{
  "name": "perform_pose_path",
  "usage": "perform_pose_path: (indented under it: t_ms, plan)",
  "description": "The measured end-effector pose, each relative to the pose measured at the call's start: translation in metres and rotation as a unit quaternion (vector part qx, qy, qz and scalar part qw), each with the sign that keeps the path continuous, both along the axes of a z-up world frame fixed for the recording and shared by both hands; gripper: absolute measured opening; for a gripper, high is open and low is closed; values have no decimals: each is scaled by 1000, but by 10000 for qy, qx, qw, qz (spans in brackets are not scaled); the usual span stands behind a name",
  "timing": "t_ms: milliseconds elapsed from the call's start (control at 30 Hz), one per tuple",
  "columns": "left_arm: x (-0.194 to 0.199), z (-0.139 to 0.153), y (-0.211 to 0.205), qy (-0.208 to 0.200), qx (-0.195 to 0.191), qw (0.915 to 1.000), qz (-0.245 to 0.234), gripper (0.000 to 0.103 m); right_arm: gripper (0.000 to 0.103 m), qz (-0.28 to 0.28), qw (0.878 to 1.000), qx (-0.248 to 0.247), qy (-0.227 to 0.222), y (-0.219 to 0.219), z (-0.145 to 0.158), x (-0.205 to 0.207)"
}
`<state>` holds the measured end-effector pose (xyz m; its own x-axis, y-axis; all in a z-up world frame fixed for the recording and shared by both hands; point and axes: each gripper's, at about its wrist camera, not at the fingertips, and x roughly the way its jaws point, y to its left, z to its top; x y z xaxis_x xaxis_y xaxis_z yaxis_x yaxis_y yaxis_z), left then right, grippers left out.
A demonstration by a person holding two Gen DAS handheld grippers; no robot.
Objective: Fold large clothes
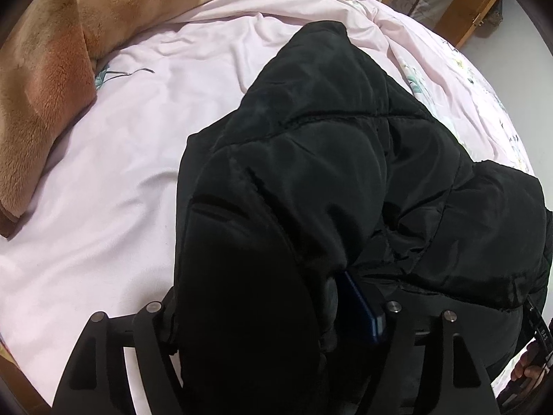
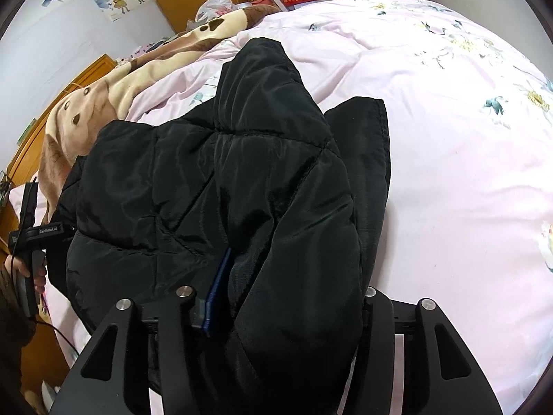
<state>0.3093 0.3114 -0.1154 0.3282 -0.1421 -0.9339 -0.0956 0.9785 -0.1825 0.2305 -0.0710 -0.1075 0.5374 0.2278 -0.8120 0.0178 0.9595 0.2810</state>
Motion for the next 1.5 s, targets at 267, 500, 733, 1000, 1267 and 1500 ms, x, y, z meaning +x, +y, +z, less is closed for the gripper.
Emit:
perform_pose_path:
  t_ms: [267, 500, 733, 1000, 1267, 1500]
  plan:
    - [-11, 16, 19, -224, -173, 9995, 123, 82, 66, -39, 10000, 1, 25, -12, 19, -1]
    - [-40, 83, 53, -1063, 328, 9913, 709, 81, 71, -292, 9918, -978, -774, -11, 80, -23]
    - [-35, 85, -9, -1124, 289, 9932, -53, 81, 71, -37, 9914, -746, -1077, 21, 91, -22]
    - [-18, 11, -24, -251, 701, 9972, 27, 83, 67, 150, 9895, -1432, 77, 28, 8, -1]
    - [-14, -3, -23, -204, 789, 9966, 86, 96, 67, 131, 9912, -1293, 255, 18, -18, -1]
    - [-28, 56, -38, -872, 374, 9951, 281, 84, 67, 174, 9915, -1146, -586, 31, 56, -15]
